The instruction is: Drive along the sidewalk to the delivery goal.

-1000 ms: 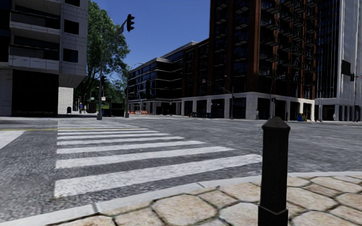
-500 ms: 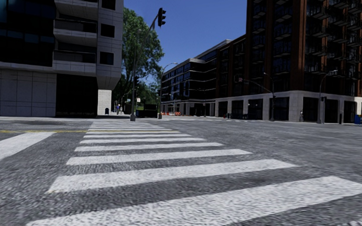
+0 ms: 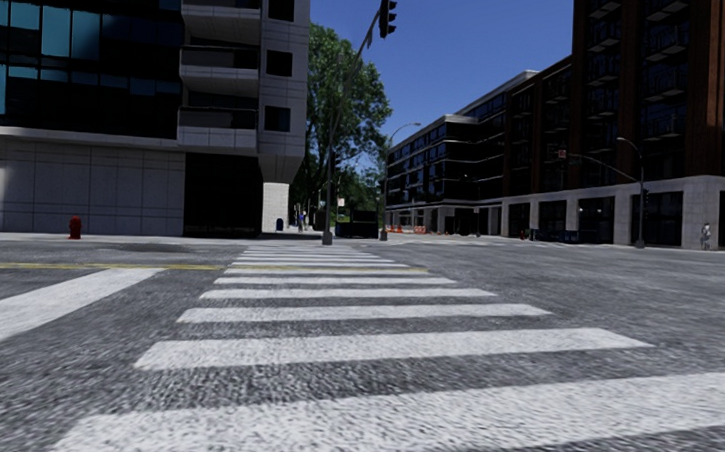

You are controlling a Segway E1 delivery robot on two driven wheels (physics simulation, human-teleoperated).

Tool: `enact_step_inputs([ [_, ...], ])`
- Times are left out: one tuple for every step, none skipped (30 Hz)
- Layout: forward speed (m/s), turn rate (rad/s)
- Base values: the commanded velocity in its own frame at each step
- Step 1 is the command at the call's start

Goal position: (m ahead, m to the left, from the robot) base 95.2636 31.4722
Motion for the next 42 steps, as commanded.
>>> enact_step_inputs([
  [1.67,0.46],
  [1.66,0.46],
  [1.66,0.46],
  [1.66,0.46],
  [1.65,0.46],
  [1.65,0.46],
  [1.65,0.46],
  [1.65,0.45],
  [1.65,0.42],
  [1.65,0.40],
  [1.65,0.40],
  [1.65,0.40],
  [1.65,0.40],
  [1.65,0.39],
  [1.65,0.39],
  [1.65,0.39],
  [1.65,0.39],
  [1.65,0.39],
  [1.65,0.39],
  [1.65,0.39],
  [1.65,0.39],
  [1.65,0.39],
  [1.65,0.39],
  [1.65,0.39],
  [1.65,0.36],
  [1.65,0.29],
  [1.65,0.28],
  [1.65,0.23],
  [1.65,0.23],
  [1.64,0.11],
  [1.64,0.00],
  [1.64,0.00],
  [1.64,0.00],
  [1.64,0.00],
  [1.64,0.00],
  [1.64,0.00],
  [1.64,0.00],
  [1.64,0.00],
  [1.64,0.00],
  [2.00,0.00],
  [2.00,0.00],
  [2.00,0.00],
])
